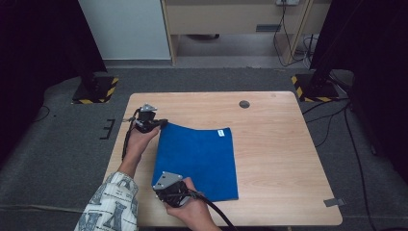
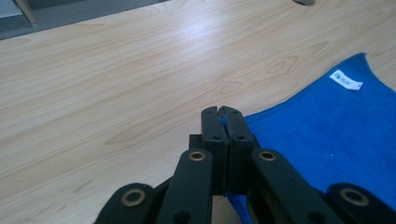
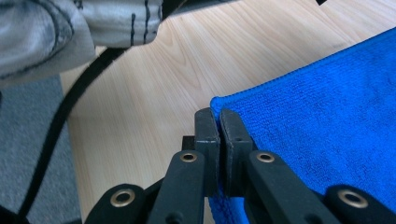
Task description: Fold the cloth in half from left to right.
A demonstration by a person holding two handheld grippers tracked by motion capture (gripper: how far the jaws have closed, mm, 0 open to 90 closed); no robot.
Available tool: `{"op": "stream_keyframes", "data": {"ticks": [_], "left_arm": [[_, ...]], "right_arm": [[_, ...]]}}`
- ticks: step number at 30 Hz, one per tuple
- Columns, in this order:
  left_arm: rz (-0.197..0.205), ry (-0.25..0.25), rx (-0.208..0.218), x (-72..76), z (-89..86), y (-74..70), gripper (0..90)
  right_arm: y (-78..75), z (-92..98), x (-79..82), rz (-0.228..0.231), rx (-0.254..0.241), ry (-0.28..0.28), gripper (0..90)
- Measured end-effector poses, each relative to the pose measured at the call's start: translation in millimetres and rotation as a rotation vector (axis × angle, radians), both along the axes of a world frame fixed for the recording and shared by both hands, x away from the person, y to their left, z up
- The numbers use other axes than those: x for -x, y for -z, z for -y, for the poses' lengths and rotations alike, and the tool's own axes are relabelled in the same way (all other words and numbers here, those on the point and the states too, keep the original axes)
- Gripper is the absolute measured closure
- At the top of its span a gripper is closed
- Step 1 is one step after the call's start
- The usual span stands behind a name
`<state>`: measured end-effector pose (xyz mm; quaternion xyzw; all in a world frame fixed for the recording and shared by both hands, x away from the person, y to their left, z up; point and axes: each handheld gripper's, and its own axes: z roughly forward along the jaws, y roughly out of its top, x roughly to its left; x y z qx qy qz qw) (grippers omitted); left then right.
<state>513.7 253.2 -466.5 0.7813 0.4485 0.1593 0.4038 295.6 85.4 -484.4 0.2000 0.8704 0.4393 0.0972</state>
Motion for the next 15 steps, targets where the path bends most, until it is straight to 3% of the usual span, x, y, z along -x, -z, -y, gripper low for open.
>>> {"op": "stream_keyframes", "data": {"ticks": [7,12,15], "left_arm": [[0.0,-0.002,0.001,1.9,0.1,-3.7,88.5],[-0.006,0.006,-0.003,-1.0,15.7,-3.5,88.5],[-0.014,0.011,-0.014,-5.1,31.8,-2.4,88.5]], "right_arm": [[-0.2,0.5,-2.4,-0.005,-0.015,0.008,87.3],[-1.0,11.7,-2.5,-0.011,-0.022,0.012,87.3],[0.7,27.9,-4.1,-0.02,-0.029,0.026,87.3]]}}
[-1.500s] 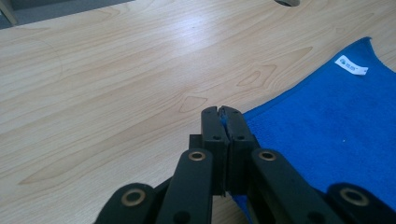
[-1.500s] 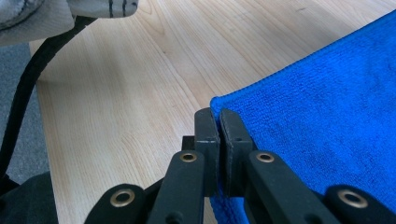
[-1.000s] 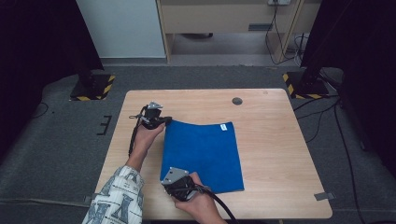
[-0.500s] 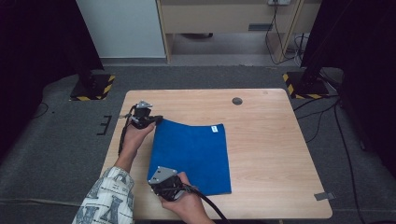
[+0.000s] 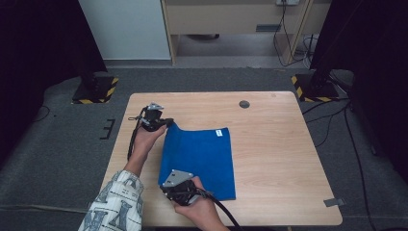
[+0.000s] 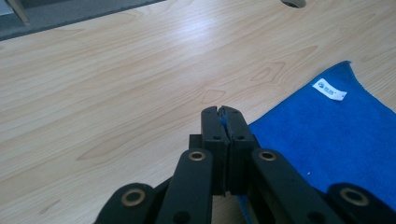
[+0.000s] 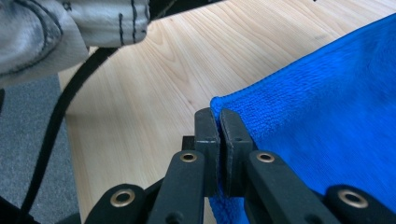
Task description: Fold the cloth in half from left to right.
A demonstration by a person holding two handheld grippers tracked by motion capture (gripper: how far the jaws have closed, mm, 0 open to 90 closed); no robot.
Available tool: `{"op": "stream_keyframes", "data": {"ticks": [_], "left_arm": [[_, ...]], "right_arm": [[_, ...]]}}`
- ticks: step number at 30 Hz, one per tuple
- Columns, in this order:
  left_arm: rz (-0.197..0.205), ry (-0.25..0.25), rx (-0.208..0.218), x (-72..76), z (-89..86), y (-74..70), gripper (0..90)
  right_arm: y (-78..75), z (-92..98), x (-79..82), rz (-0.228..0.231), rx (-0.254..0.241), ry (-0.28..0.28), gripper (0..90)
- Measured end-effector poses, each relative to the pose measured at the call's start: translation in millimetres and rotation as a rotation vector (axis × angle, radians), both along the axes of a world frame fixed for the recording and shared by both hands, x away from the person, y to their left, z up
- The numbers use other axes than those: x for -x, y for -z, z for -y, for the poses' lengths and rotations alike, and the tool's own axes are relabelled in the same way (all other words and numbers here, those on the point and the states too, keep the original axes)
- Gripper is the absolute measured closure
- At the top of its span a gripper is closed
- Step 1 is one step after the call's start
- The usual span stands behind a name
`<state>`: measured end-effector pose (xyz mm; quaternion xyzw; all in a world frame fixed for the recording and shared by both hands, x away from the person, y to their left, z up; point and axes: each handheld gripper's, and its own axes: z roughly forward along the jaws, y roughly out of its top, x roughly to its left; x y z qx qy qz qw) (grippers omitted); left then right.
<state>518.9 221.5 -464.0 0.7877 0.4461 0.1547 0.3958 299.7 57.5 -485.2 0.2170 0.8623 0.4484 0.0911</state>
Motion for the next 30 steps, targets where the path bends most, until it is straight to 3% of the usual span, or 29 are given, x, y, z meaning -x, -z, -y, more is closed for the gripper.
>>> {"op": "stream_keyframes", "data": {"ticks": [16,30], "left_arm": [[-0.021,-0.011,0.001,-8.8,50.3,10.7,88.5],[-0.018,0.026,-0.01,-10.6,87.9,7.9,88.5]], "right_arm": [[10.1,60.0,-4.0,-0.024,0.004,0.058,87.3],[11.1,80.5,-1.2,-0.039,-0.007,0.087,87.3]]}}
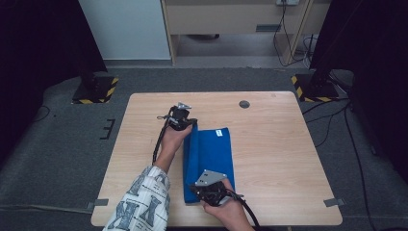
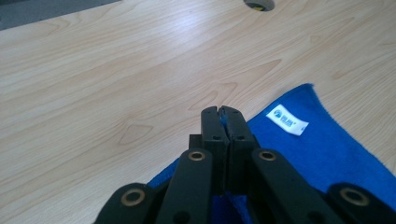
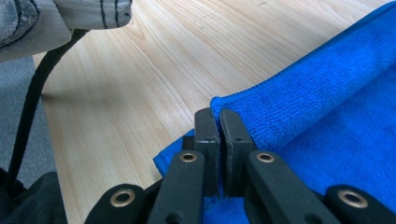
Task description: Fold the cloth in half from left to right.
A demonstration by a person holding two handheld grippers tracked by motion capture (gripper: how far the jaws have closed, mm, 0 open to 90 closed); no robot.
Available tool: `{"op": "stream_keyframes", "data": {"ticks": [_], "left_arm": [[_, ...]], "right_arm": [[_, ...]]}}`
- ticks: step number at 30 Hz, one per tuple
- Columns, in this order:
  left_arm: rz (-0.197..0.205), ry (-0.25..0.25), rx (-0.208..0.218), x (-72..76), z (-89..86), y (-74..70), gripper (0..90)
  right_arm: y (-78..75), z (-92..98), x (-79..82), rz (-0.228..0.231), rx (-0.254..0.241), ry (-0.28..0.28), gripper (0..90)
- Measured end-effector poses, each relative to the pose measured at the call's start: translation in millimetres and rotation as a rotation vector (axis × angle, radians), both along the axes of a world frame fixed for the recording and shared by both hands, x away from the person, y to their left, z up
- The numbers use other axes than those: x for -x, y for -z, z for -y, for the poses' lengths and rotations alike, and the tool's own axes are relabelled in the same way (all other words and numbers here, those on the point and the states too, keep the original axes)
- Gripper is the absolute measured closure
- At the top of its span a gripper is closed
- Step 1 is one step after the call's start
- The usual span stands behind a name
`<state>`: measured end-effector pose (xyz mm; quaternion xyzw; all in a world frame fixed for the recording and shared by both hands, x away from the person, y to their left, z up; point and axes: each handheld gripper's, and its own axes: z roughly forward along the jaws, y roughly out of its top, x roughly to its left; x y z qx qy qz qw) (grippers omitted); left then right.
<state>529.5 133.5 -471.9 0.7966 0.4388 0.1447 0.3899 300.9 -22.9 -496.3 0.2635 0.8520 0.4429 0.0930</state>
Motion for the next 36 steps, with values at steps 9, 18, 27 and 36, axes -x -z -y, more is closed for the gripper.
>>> {"op": "stream_keyframes", "data": {"ticks": [9,18,27,36], "left_arm": [[-0.003,0.012,-0.002,-3.0,18.1,-0.3,88.4],[-0.03,0.036,-0.024,-5.1,38.6,12.3,88.4],[-0.051,0.037,-0.047,-10.1,54.5,17.6,88.3],[-0.041,0.051,-0.026,-8.8,68.5,19.1,88.3]], "right_arm": [[2.9,12.5,0.7,-0.008,-0.016,0.024,87.2],[0.5,24.3,4.4,-0.012,-0.024,0.041,87.0],[2.0,39.3,-0.6,-0.054,-0.044,0.067,87.0],[6.3,49.0,1.1,-0.043,-0.031,0.081,86.6]]}}
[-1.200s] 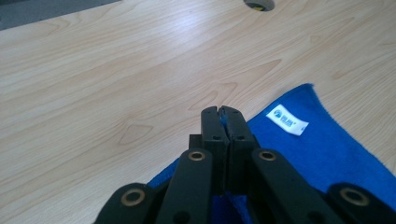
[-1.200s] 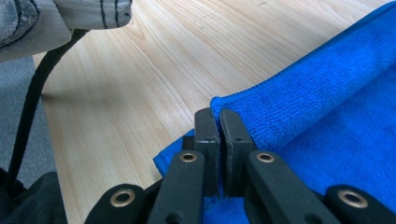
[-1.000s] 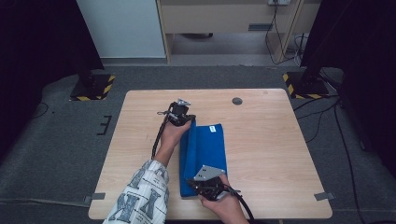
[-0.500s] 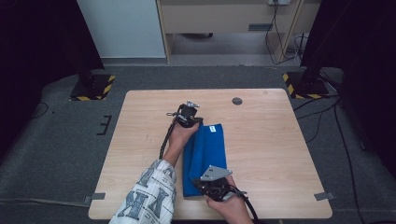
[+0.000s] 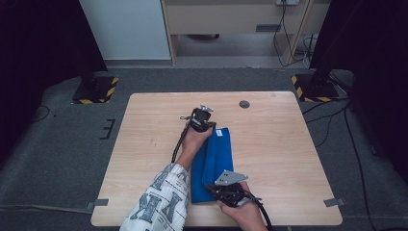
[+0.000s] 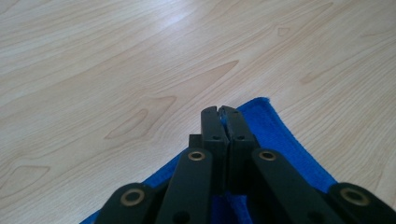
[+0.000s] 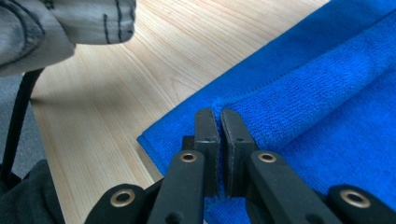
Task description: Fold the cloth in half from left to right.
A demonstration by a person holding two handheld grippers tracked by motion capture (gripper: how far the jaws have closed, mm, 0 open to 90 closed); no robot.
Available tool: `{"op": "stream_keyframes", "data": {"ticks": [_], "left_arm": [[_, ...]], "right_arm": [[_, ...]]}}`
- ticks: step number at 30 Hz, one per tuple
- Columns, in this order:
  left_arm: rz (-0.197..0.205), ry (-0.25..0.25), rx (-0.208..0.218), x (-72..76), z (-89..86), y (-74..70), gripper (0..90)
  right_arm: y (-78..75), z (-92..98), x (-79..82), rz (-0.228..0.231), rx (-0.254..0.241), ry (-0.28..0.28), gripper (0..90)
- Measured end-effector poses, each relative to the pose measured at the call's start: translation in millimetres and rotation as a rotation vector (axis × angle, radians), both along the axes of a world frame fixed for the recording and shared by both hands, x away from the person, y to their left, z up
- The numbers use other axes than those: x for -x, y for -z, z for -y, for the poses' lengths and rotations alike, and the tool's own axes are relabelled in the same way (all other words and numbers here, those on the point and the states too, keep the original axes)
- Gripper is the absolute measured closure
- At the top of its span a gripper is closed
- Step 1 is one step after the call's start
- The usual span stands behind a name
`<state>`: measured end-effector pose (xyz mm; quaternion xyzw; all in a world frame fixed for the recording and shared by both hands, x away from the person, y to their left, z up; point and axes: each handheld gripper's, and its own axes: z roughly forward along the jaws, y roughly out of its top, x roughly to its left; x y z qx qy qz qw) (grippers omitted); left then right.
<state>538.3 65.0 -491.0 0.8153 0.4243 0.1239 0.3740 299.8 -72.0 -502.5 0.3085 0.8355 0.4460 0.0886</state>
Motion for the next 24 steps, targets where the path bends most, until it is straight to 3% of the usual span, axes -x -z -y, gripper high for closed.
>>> {"op": "stream_keyframes", "data": {"ticks": [7,14,19,24], "left_arm": [[-0.012,-0.016,0.023,-5.4,3.6,-3.4,88.3],[-0.018,-0.002,-0.013,-5.7,15.0,1.8,88.3],[-0.027,0.002,0.0,-6.2,18.8,4.4,88.3],[-0.024,0.006,-0.015,-5.8,24.2,5.7,88.3]], "right_arm": [[-1.1,9.7,-0.5,0.005,-0.001,0.02,85.6],[2.5,20.2,-0.1,-0.01,-0.004,0.037,85.3],[0.6,20.1,1.6,-0.013,-0.015,0.037,85.7],[-2.1,25.3,2.7,-0.01,-0.015,0.039,85.6]]}}
